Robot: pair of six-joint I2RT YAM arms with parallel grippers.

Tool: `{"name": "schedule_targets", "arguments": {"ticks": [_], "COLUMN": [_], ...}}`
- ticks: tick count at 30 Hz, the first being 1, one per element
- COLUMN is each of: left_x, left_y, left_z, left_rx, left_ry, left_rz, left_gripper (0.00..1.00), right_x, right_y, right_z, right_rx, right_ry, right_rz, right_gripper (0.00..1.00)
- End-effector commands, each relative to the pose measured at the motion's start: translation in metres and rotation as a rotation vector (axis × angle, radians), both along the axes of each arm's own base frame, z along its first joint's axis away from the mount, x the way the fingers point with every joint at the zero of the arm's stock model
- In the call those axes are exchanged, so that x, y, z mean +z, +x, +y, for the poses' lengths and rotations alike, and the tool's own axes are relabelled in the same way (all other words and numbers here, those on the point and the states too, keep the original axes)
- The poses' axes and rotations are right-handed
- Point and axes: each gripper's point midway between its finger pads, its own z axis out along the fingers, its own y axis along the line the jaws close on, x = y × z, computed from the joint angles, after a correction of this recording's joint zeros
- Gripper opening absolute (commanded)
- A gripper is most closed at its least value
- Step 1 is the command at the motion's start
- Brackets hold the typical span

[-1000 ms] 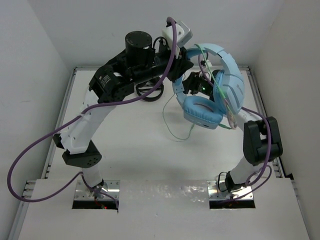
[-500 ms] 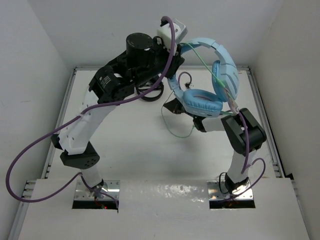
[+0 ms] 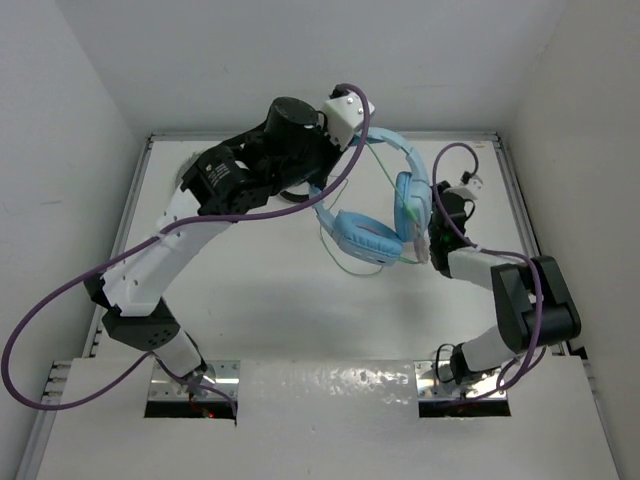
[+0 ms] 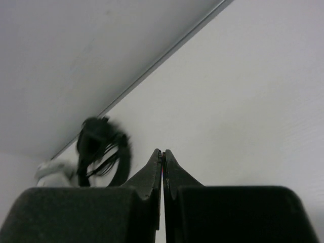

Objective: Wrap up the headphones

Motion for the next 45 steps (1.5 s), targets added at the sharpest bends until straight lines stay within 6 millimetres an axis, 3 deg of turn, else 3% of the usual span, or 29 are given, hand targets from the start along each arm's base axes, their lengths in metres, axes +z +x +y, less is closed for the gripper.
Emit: {"name": "schedule_targets", "arguments": {"ticks": [1, 7, 9, 13, 15, 17, 18, 20, 22, 23, 24, 25, 26, 28, 29, 30, 32, 35, 36, 37, 38, 39, 41, 43, 44, 45], "left_x": [0.026, 0.014, 0.002, -0.03, -0.054, -0.057, -0.062, -0.051, -0.029, -0.028, -0.003, 0.005, 0.011, 0.036, 0.044, 0.049, 0.057, 0.057, 0.052, 0.047, 0.038, 0.033, 0.017, 0.011, 0.008, 0.007], "left_y": [-0.001, 0.0, -0.002, -0.008, -0.021, -0.033, -0.04, -0.04, -0.036, -0.027, -0.027, -0.023, -0.018, -0.011, -0.01, -0.01, -0.011, -0.01, -0.009, -0.007, -0.001, 0.003, 0.024, 0.046, 0.063, 0.071], "left_z": [0.014, 0.011, 0.013, 0.017, 0.017, 0.017, 0.012, 0.006, 0.001, -0.003, -0.003, -0.004, -0.006, -0.002, 0.003, 0.004, 0.006, 0.005, 0.005, 0.005, 0.009, 0.011, 0.024, 0.037, 0.057, 0.064], "left_rx": [0.041, 0.017, 0.009, -0.065, -0.151, -0.228, -0.272, -0.274, -0.231, -0.19, -0.152, -0.122, -0.099, -0.051, -0.032, -0.031, -0.02, -0.01, -0.003, 0.01, 0.052, 0.076, 0.198, 0.3, 0.39, 0.443], "left_ry": [-0.041, 0.006, 0.05, 0.205, 0.271, 0.284, 0.276, 0.22, 0.136, 0.123, 0.036, 0.007, -0.017, -0.082, -0.098, -0.107, -0.142, -0.161, -0.152, -0.143, -0.123, -0.109, -0.072, -0.101, -0.125, -0.18], "left_rz": [-0.07, -0.051, -0.03, 0.005, 0.06, 0.057, 0.071, 0.051, 0.041, 0.053, 0.041, 0.036, 0.029, -0.033, -0.056, -0.074, -0.097, -0.087, -0.078, -0.065, -0.055, -0.054, -0.051, -0.034, -0.024, -0.001], "left_gripper": [0.0, 0.0, 0.0, 0.0, 0.0, 0.0, 0.0, 0.0, 0.0, 0.0, 0.0, 0.0, 0.0, 0.0, 0.0, 0.0, 0.0, 0.0, 0.0, 0.0, 0.0, 0.0, 0.0, 0.0, 0.0, 0.0], "right_x": [-0.018, -0.022, -0.023, -0.025, -0.027, -0.023, -0.022, -0.008, 0.022, 0.03, 0.041, 0.053, 0.059, 0.064, 0.064, 0.068, 0.056, 0.04, 0.047, 0.031, 0.043, 0.021, 0.017, 0.017, 0.018, 0.023], "right_y": [-0.01, -0.013, -0.012, -0.011, -0.012, -0.011, -0.01, -0.002, 0.003, 0.0, -0.007, -0.012, -0.019, -0.029, -0.036, -0.036, -0.039, -0.032, -0.024, -0.026, -0.008, -0.014, -0.005, -0.004, -0.004, -0.009], "right_z": [-0.049, -0.083, -0.091, -0.127, -0.136, -0.136, -0.131, -0.114, -0.068, -0.047, -0.023, -0.01, 0.015, 0.042, 0.063, 0.073, 0.083, 0.062, 0.057, 0.052, 0.042, 0.033, 0.008, -0.012, -0.027, -0.034], "right_rx": [-0.18, -0.28, -0.289, -0.346, -0.341, -0.325, -0.276, -0.152, 0.11, 0.219, 0.347, 0.404, 0.487, 0.603, 0.67, 0.701, 0.738, 0.64, 0.629, 0.645, 0.627, 0.621, 0.565, 0.53, 0.498, 0.475], "right_ry": [-0.072, -0.045, -0.039, -0.038, -0.036, -0.069, -0.101, -0.157, -0.174, -0.205, -0.21, -0.231, -0.248, -0.323, -0.377, -0.398, -0.379, -0.333, -0.324, -0.293, -0.285, -0.259, -0.229, -0.177, -0.155, -0.155], "right_rz": [0.096, 0.14, 0.159, 0.212, 0.231, 0.23, 0.228, 0.156, -0.013, -0.064, -0.118, -0.162, -0.192, -0.236, -0.261, -0.272, -0.228, -0.138, -0.129, -0.018, 0.001, 0.155, 0.256, 0.31, 0.312, 0.303], "right_gripper": [0.0, 0.0, 0.0, 0.0, 0.0, 0.0, 0.0, 0.0, 0.05, 0.15, 0.46, 0.53, 0.67, 0.87, 0.88, 0.89, 0.89, 0.91, 0.91, 0.89, 0.81, 0.73, 0.5, 0.47, 0.48, 0.55]}}
